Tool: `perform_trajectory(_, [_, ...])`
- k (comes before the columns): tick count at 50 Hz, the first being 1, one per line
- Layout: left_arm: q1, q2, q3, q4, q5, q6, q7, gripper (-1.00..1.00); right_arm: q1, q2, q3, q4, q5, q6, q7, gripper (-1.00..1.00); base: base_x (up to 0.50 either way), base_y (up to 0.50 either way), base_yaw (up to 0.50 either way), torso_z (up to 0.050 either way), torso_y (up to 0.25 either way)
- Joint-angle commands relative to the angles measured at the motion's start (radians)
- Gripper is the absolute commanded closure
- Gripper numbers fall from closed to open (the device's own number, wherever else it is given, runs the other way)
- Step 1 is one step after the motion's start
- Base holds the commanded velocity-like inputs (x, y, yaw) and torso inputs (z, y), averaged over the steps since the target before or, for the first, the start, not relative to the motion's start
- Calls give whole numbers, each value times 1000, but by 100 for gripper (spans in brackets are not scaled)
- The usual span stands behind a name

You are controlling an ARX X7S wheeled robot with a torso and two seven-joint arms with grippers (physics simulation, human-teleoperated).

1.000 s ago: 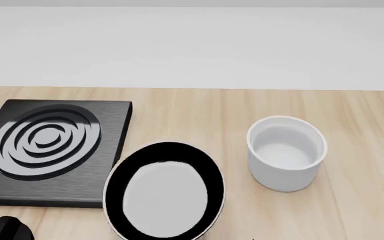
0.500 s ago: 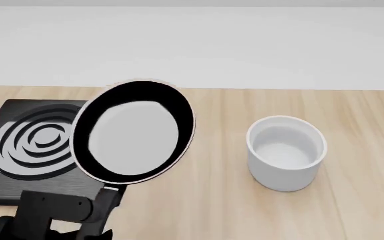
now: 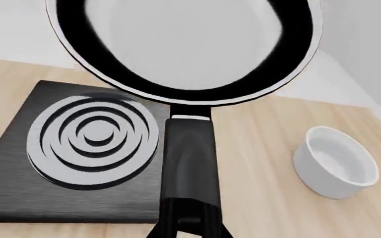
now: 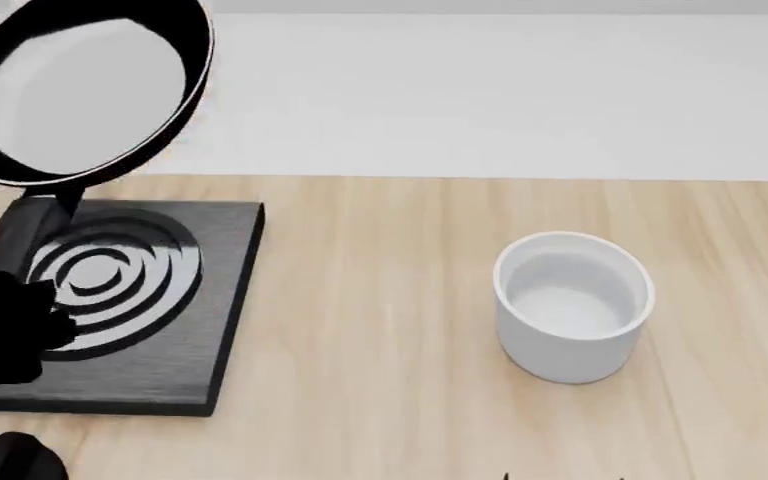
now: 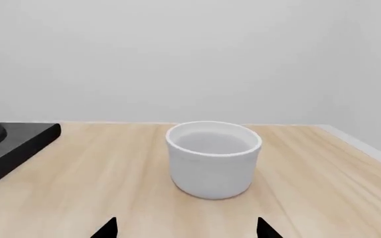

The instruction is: Put the frying pan on the cabinet shelf.

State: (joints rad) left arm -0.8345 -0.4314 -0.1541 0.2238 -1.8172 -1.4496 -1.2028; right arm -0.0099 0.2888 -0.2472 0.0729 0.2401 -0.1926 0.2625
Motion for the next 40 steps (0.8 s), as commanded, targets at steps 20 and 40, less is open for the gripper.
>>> perform_trajectory(20, [-447, -327, 54, -444, 67, 13, 88, 100, 64, -5, -23, -30, 9, 96, 23, -100, 0, 0, 0, 1, 2])
perform_trajectory(40, [-727, -351, 388, -842, 586, 182, 491, 100, 121, -20, -49, -18, -1, 144, 36, -100, 0, 0, 0, 0, 2])
